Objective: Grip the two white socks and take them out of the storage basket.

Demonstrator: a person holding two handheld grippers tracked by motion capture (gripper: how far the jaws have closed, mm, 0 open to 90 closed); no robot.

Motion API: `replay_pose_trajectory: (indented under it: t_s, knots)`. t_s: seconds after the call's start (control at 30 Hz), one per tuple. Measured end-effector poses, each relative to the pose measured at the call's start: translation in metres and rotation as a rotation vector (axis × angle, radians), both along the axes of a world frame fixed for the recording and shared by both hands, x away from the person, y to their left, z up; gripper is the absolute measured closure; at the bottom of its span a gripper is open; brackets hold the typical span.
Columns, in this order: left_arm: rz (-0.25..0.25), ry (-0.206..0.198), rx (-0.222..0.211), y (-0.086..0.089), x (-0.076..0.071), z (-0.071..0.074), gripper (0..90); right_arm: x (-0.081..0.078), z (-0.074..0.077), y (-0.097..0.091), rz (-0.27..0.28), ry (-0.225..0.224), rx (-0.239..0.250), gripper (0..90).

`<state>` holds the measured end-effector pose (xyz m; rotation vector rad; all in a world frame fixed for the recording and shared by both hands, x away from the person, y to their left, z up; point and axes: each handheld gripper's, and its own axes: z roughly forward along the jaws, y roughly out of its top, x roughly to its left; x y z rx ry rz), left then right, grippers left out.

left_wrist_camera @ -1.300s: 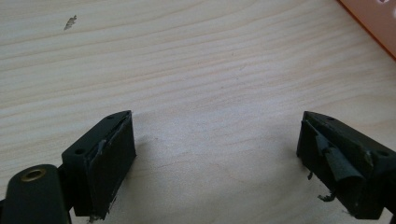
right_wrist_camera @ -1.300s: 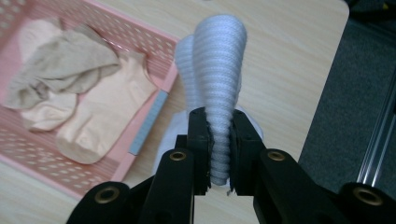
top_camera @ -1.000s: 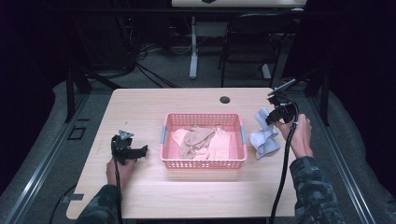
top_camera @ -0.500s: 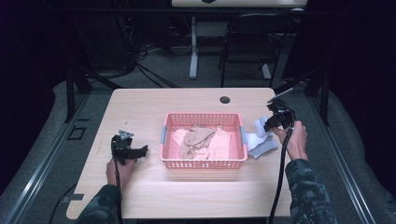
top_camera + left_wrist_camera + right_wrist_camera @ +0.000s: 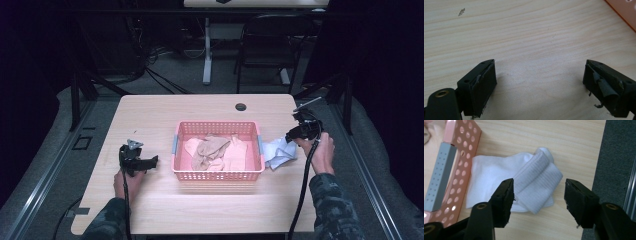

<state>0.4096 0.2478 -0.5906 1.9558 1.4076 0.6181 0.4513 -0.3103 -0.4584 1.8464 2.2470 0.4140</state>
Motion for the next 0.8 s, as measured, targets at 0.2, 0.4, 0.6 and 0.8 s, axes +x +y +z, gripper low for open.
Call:
replay_pose_trajectory:
  t_s: [0.2,0.4,0.6,0.8]
  knots:
    - [0.0,0.0,0.0,0.0,0.0,0.0,11.3,-0.014,0.001,-0.004,0.026,-0.043,0.02,26.0]
    - [0.0,0.0,0.0,0.0,0.0,0.0,11.3,-0.036,-0.005,-0.008,0.064,-0.063,0.049,14.5]
    - [0.0,-0.001,0.0,0.0,0.0,0.0,11.3,-0.06,-0.018,-0.009,0.113,-0.051,0.058,13.7]
    - [0.004,-0.002,-0.003,0.0,0.0,0.0,11.3,-0.08,-0.043,-0.011,0.131,-0.032,0.058,10.8]
